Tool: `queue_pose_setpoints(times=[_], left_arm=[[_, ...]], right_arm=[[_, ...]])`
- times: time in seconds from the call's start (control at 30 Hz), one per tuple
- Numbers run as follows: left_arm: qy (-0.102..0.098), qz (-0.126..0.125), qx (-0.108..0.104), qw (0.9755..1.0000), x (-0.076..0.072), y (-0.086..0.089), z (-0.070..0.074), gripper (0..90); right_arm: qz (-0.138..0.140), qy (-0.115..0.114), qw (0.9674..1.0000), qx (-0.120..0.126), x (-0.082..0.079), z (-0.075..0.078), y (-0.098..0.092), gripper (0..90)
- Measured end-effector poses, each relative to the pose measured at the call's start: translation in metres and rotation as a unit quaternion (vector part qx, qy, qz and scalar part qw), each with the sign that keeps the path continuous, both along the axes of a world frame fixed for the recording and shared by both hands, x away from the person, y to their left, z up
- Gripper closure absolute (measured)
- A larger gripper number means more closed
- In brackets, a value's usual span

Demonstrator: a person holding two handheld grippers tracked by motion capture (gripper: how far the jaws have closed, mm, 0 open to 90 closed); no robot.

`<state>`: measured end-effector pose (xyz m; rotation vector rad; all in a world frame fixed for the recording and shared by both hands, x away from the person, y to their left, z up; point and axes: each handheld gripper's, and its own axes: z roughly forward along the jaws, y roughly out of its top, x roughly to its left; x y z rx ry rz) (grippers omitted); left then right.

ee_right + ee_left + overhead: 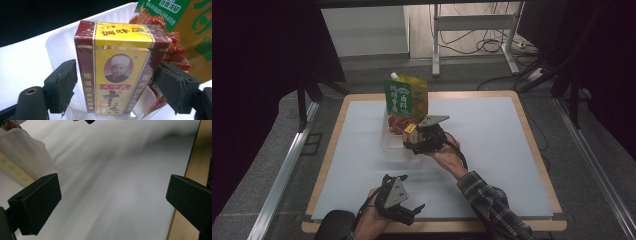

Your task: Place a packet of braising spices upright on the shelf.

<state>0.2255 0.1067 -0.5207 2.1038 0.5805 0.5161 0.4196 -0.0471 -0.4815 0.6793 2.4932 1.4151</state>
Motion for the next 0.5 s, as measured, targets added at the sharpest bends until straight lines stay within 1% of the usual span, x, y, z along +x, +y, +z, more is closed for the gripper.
queue_pose_setpoints(times=[0.13, 0.23, 0.5], left_arm=[[0.0, -0.001, 0.001, 1.0, -0.0001, -0.0003, -0.0002, 0.0], [0.0, -0.001, 0.0, 1.0, -0.0003, -0.0006, -0.0002, 0.0], [-0.001, -0.001, 0.0, 1.0, -0.0003, -0.0007, -0.0002, 0.0]], right_arm=[[0.003, 0.004, 1.0, 0.0, 0.0001, 0.0027, 0.0001, 15.5], [0.005, 0.003, 1.0, -0.004, -0.0002, 0.0044, 0.001, 12.6], [0.011, 0.003, 0.9999, -0.012, -0.0012, 0.01, 0.002, 9.0]])
